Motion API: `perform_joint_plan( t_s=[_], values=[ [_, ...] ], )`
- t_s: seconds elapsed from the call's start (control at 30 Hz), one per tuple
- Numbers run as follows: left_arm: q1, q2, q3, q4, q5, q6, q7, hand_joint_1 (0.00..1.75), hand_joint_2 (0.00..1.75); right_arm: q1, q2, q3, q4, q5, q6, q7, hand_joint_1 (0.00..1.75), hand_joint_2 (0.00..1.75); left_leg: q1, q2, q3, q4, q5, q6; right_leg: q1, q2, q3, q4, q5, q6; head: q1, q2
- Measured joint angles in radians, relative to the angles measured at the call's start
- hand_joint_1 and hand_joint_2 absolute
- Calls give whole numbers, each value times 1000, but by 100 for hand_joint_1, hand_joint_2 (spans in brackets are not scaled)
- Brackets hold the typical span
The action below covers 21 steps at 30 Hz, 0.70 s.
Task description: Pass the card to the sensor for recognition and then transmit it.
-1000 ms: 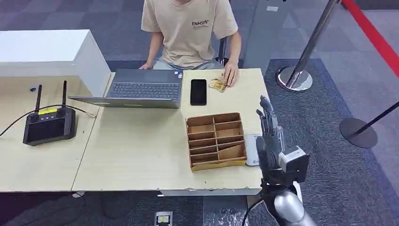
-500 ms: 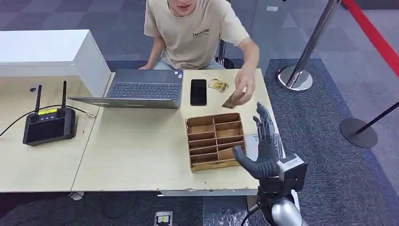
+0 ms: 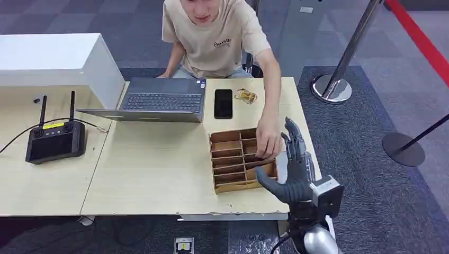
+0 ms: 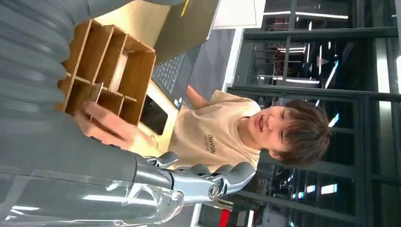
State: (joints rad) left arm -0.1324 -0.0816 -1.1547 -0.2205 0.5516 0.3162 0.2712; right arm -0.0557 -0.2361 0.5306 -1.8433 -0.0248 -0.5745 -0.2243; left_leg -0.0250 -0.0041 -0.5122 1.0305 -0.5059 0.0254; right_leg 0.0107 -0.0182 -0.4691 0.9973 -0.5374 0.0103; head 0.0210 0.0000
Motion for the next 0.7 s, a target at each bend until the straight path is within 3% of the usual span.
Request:
perform_joint_plan(
  t_s=[0.7],
  values=[
    [-3,0,0,0,0,0,11,0,175,-2,0,32,0,23,0,7,0,175,0,0,0,0,0,0,0,0,0,0,0,0,0,0]
  ],
)
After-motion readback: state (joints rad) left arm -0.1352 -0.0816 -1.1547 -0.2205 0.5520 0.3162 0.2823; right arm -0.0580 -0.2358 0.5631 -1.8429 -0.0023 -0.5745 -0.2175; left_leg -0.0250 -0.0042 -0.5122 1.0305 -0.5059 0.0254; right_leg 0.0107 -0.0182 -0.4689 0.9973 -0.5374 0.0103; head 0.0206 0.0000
